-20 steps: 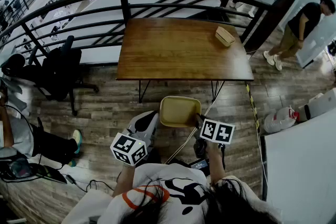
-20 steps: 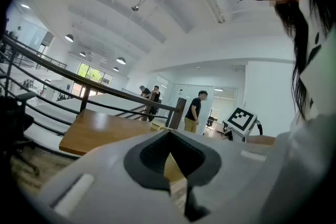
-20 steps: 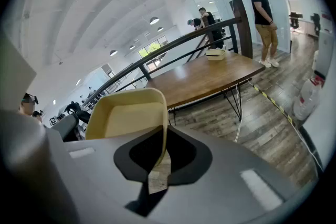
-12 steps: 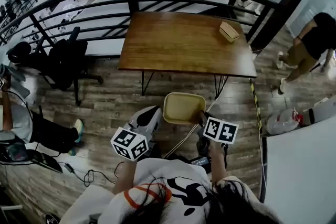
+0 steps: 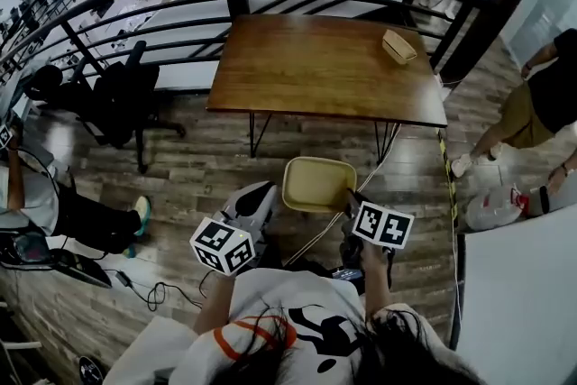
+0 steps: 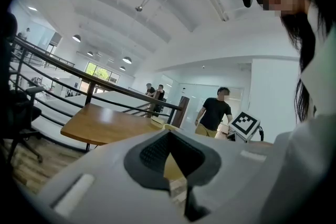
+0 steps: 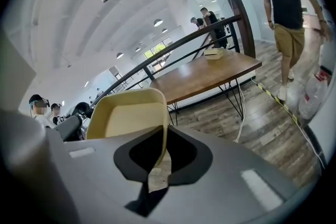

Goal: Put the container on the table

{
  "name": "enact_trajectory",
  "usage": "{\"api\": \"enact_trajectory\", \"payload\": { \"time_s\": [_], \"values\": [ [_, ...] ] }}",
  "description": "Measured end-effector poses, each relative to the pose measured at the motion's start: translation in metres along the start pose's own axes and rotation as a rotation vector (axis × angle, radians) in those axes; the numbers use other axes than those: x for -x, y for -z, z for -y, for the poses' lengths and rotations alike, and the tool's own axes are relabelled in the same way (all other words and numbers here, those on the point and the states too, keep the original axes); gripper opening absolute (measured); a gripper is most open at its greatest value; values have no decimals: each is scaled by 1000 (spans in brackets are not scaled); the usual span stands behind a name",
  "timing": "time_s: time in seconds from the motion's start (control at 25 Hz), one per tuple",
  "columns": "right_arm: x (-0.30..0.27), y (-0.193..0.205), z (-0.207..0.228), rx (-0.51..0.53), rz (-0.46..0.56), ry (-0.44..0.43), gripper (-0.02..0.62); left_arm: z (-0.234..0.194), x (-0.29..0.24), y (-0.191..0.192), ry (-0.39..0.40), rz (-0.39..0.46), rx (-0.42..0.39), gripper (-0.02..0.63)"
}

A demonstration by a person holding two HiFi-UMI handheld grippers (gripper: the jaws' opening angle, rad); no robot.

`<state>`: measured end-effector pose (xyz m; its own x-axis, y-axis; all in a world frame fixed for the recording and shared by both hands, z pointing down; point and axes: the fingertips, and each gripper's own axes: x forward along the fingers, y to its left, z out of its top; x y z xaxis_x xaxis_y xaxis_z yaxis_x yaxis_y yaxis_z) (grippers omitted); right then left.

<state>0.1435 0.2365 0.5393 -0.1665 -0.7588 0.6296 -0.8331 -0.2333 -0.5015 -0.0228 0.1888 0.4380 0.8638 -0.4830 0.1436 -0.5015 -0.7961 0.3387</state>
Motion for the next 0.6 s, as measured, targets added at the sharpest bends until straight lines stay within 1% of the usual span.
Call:
{"api": "enact_trajectory", "payload": {
  "time_s": [0.2, 0.44, 0.52, 0.6],
  "values": [
    [-2, -10, 2, 0, -14, -19, 38, 0, -4, -5, -17, 0, 18, 0],
    [7, -36, 17, -7, -16, -58, 37, 20, -24, -16, -41, 3, 19, 0],
    [0, -38, 19, -5, -25, -66, 38, 14, -29, -15, -53, 1, 22, 0],
    [-15, -37, 14, -2, -36, -65, 38, -2, -30, -12, -59, 0, 31, 0]
  ]
}}
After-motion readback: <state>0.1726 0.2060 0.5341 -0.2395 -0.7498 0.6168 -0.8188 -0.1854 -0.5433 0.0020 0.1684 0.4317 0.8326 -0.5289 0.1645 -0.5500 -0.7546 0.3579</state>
